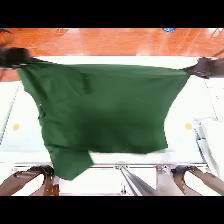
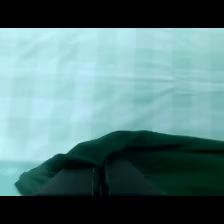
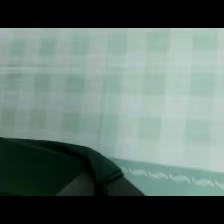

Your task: Fold the shirts.

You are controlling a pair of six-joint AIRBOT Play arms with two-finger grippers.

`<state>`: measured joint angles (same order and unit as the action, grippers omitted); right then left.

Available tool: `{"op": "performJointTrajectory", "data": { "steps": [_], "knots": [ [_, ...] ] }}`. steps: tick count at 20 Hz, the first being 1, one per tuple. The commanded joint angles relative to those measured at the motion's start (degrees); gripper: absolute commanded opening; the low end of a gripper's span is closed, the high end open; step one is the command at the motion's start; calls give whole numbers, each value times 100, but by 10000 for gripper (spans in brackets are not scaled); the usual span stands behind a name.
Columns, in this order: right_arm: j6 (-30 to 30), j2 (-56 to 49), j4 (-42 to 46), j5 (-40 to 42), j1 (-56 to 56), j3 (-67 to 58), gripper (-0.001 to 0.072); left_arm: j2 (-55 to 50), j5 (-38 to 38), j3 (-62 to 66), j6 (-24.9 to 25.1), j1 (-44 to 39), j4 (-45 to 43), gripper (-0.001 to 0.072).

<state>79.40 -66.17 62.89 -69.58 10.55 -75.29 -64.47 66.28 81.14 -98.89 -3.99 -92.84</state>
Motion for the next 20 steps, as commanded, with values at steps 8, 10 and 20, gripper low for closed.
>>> {"op": "performJointTrajectory", "data": {
  "steps": [8, 10, 20],
  "knots": [
    [278, -3792, -284, 905, -136, -2472, 25, -3770, -1198, 1626, -789, 7, 715, 18],
    [284, -3838, -291, 798, -131, -2522, 25, -3781, -1082, 1648, -726, 9, 787, 18],
    [-59, -3788, 212, -1353, -55, -1397, 26, -3731, 1657, 1134, 997, 584, 1333, 17]
  ]
}}
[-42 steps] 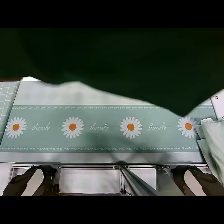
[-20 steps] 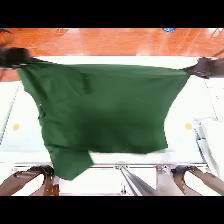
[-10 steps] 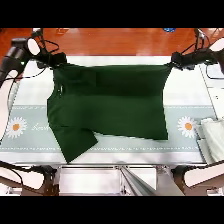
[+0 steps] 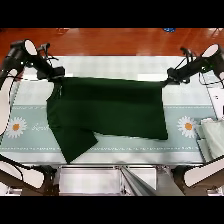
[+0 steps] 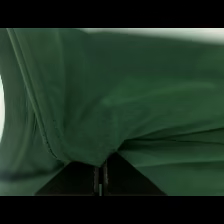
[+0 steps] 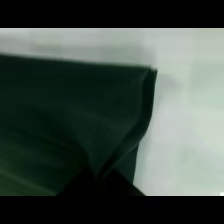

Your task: Fold the shirts.

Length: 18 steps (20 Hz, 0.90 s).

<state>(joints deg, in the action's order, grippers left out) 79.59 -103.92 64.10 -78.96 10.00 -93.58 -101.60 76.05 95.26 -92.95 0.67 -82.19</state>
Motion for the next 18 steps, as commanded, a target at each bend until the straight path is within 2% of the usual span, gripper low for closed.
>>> {"op": "performJointTrajectory", "data": {
  "steps": [1, 3, 5, 6, 7, 10, 13, 15, 18],
  "knots": [
    [-79, -13, 83, -350, 0, 623, 26, -17, 695, -435, 509, 120, 437, 17],
    [-79, -13, 74, -240, 0, 911, 26, -31, 697, -680, 704, 111, 640, 18],
    [-81, -13, -15, -50, 0, 1043, 40, -55, 699, -745, 625, 109, 634, 33],
    [-76, -13, -153, 4, 0, 1049, 190, -52, 704, -741, 573, 114, 634, 259],
    [-103, 0, -337, -13, 2, 1040, 421, -42, 793, -726, 632, 122, 597, 499],
    [-70, 356, -205, -269, 192, 787, 409, 120, 1392, -490, 518, 354, 195, 508],
    [181, 1276, 372, -273, 776, 850, 409, 850, 1504, -743, 424, 846, 208, 508],
    [247, 2035, 555, 37, 1145, 1469, 409, 1569, 1342, -1537, 527, 1281, 208, 508],
    [186, 3335, 175, 1025, 1351, 3359, 409, 2802, 791, -3624, 625, 2205, 501, 508]
  ]
}}
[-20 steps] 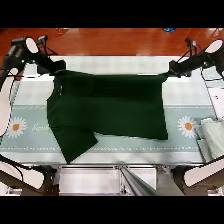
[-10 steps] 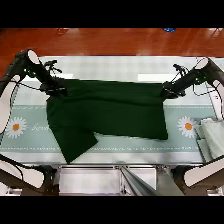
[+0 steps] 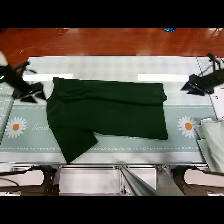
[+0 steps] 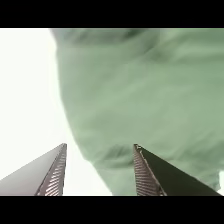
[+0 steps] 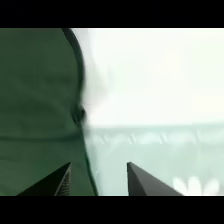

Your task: Fold the shirts.

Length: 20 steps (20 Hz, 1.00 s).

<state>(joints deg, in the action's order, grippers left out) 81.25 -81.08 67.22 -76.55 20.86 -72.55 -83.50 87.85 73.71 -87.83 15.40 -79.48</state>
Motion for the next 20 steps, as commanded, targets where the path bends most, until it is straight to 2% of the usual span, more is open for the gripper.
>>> {"op": "performJointTrajectory", "data": {
  "steps": [1, 3, 5, 7, 8, 10, 15, 18, 19, 20],
  "knots": [
    [-114, 1513, -450, 1110, 256, 1976, 409, 1342, -463, -2135, 437, 1088, 448, 508],
    [-485, 2286, -1368, 1480, 249, 3136, 409, 1943, -636, -3338, 820, 1893, 835, 507],
    [-798, 2804, -2166, 1600, 249, 3934, 408, 2280, -852, -4153, 1285, 2557, 1749, 508],
    [-968, 3027, -2533, 1530, 247, 4336, 408, 2299, -911, -4664, 1862, 2800, 2540, 509],
    [-968, 3060, -2553, 1467, 249, 4411, 409, 2288, -1025, -4804, 1939, 2719, 2601, 510],
    [-977, 3060, -2557, 1394, 249, 4417, 409, 2273, -1300, -4957, 1902, 2406, 2594, 510],
    [-973, 3060, -2559, 1401, 249, 4417, 409, 2057, -2079, -5005, 1421, 1521, 2599, 509],
    [-957, 3060, -2638, 1423, 260, 4415, 409, 1860, -2527, -5005, 1399, 800, 2706, 506],
    [-962, 3060, -2603, 1467, 352, 4371, 409, 1773, -2629, -5003, 1399, 575, 2706, 469],
    [-957, 3060, -2457, 1486, 544, 4295, 408, 1687, -2640, -4983, 1405, 442, 2697, 245]
  ]
}}
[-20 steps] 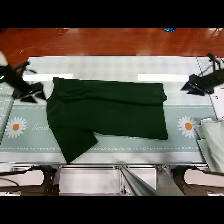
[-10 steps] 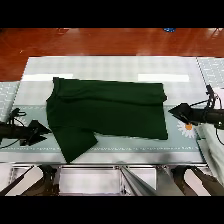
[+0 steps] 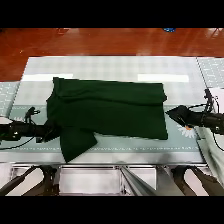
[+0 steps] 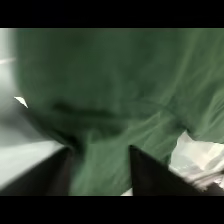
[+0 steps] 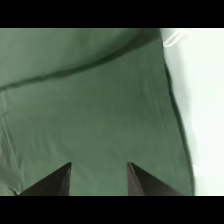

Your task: Fold the shirts.

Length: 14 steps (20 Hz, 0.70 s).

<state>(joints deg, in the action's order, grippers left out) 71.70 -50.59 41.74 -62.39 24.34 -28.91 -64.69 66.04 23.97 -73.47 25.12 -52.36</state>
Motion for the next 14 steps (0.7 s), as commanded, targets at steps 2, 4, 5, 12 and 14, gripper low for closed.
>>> {"op": "performJointTrajectory", "data": {
  "steps": [2, 4, 5, 12, 14],
  "knots": [
    [190, 11, 750, -17, 813, -168, 409, -256, -389, 50, -72, -542, -11, 17],
    [754, 11, 1849, -778, 1220, -48, 409, -256, -195, 203, -72, -483, -50, 17],
    [885, 11, 2105, -1075, 1237, 114, 409, -245, -146, 278, -72, -474, -48, 17],
    [796, -31, 1414, -852, 872, 1165, 409, -234, -39, 376, -72, -479, 55, 17],
    [914, -251, 1342, -546, 415, 1165, 409, -236, -42, 376, -72, -479, 55, 17]
  ]
}}
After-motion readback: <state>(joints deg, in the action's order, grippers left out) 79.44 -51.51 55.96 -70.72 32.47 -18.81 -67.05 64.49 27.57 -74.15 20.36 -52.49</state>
